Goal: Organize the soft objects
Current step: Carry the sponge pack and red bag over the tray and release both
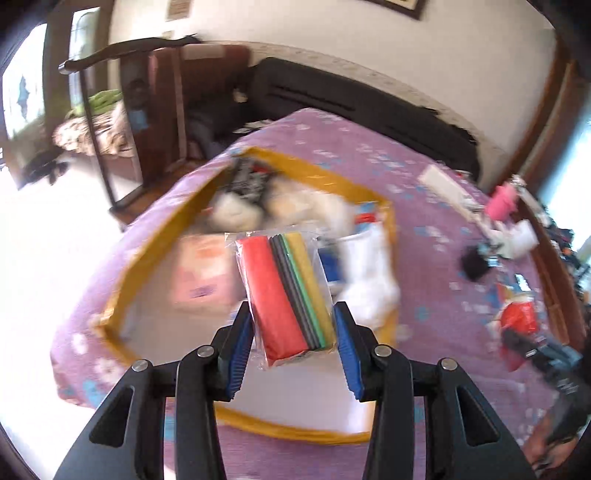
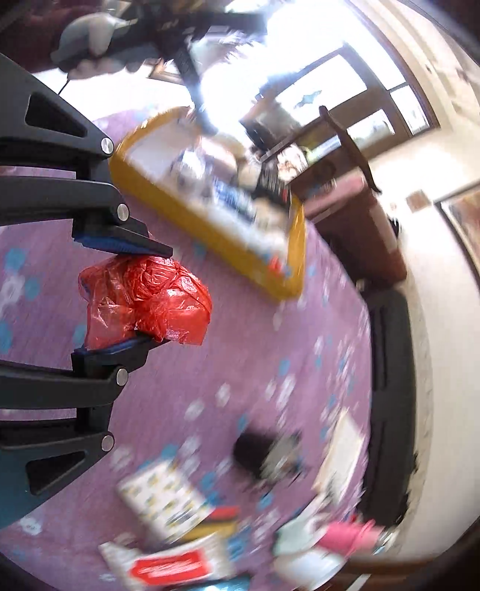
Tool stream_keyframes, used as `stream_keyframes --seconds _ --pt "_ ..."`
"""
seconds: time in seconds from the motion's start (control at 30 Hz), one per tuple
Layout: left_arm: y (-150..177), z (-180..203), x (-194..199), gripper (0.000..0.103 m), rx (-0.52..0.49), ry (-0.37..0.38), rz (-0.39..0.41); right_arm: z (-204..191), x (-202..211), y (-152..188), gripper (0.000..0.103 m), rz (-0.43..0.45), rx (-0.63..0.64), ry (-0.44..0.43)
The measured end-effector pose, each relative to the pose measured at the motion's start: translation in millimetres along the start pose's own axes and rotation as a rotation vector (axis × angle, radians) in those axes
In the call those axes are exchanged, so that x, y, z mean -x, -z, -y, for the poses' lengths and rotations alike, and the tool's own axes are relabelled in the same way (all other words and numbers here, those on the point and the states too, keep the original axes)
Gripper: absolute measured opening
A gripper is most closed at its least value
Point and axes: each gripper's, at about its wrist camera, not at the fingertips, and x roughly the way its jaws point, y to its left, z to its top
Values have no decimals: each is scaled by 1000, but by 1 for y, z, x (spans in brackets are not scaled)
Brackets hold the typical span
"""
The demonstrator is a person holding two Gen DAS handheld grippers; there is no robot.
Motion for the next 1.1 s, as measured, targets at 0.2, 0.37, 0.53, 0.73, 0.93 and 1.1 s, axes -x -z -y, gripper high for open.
stream_keyframes --seconds 0.2,0.37,0.53,0.73,0.93,1.1 --pt "13 -27 -29 49 18 -70 -89 -68 -37 -17 42 -40 127 -48" --pt "16 -41 -27 66 37 -45 -87 -110 -70 -21 42 -110 198 -85" --pt "16 -57 -21 64 54 -22 -81 -150 -109 -10 43 -258 313 -151" --pt "-5 -55 -40 46 118 44 -127 -155 -164 -17 43 -359 312 -105" --pt "-27 -41 -50 61 115 94 -87 -136 -185 -40 48 -275 274 25" --pt "-24 -35 -30 79 94 98 -22 -125 -157 -49 78 -216 228 -20"
